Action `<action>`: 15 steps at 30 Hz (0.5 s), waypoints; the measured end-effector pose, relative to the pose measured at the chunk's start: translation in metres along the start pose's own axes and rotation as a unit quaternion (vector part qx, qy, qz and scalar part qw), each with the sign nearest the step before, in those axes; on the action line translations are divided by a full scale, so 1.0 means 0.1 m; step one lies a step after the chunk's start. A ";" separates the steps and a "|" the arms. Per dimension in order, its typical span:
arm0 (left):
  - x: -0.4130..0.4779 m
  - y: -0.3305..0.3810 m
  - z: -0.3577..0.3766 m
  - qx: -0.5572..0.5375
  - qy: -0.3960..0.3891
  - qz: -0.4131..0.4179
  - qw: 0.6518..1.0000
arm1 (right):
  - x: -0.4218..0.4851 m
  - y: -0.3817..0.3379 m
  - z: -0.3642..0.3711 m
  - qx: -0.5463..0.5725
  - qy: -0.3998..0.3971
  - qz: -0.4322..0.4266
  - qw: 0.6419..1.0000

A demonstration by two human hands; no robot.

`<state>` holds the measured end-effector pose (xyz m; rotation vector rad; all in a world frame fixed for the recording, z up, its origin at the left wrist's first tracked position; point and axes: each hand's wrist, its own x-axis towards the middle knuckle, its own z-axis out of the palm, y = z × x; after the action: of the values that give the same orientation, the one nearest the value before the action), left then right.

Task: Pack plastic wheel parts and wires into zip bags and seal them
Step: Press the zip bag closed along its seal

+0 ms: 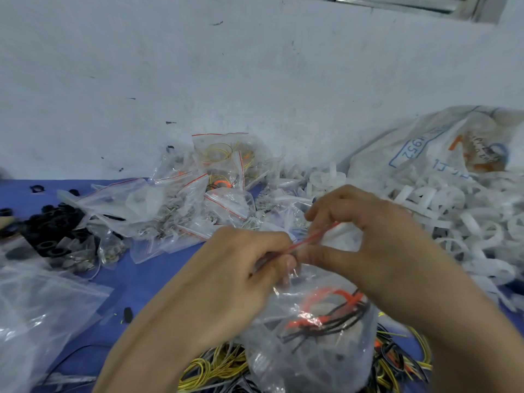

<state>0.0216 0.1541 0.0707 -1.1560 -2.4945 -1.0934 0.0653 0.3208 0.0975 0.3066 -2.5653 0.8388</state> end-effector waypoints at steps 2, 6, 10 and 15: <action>-0.01 0.00 -0.02 -0.008 0.006 -0.003 1.000 | -0.01 0.03 -0.04 0.052 0.027 -0.001 0.998; -0.01 0.02 -0.05 -0.019 0.013 0.007 1.000 | -0.03 0.07 -0.04 0.088 0.035 -0.030 0.995; -0.02 0.01 -0.09 -0.027 0.007 0.015 0.999 | -0.03 0.07 -0.05 0.125 0.054 -0.029 0.990; -0.02 0.01 -0.11 -0.039 0.007 0.009 0.999 | -0.05 0.09 -0.09 0.152 0.062 -0.028 0.986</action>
<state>0.0223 0.1454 0.0780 -1.1860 -2.4465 -1.1992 0.0694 0.3342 0.0973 0.4012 -2.3008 1.1910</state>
